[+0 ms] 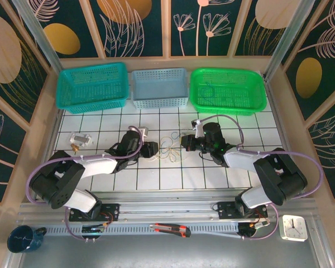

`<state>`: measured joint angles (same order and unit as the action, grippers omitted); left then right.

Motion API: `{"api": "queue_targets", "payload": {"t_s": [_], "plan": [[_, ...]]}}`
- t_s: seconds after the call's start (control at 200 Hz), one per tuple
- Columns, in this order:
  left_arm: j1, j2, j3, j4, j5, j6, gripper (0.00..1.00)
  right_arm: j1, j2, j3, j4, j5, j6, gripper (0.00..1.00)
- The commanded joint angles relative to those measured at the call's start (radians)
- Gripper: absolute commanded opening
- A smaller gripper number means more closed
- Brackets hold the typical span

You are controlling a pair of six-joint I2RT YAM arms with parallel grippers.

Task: Untangle the cables

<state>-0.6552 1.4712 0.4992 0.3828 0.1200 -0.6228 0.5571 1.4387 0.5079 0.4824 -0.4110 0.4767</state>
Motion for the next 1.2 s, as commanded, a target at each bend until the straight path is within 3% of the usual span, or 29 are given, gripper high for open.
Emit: {"api": "queue_targets", "payload": {"t_s": [0.0,0.746,1.196], "plan": [[-0.016,-0.011,0.022,-0.064,-0.045,0.037,0.46,-0.004,-0.020,-0.009,0.031,0.015,-0.006,0.00],[-0.035,0.052,0.027,-0.017,-0.103,0.028,0.40,-0.004,-0.015,-0.008,0.036,0.014,-0.004,0.00],[-0.039,0.084,0.020,0.002,-0.119,0.033,0.30,-0.005,-0.020,-0.009,0.033,0.015,-0.004,0.00]]}}
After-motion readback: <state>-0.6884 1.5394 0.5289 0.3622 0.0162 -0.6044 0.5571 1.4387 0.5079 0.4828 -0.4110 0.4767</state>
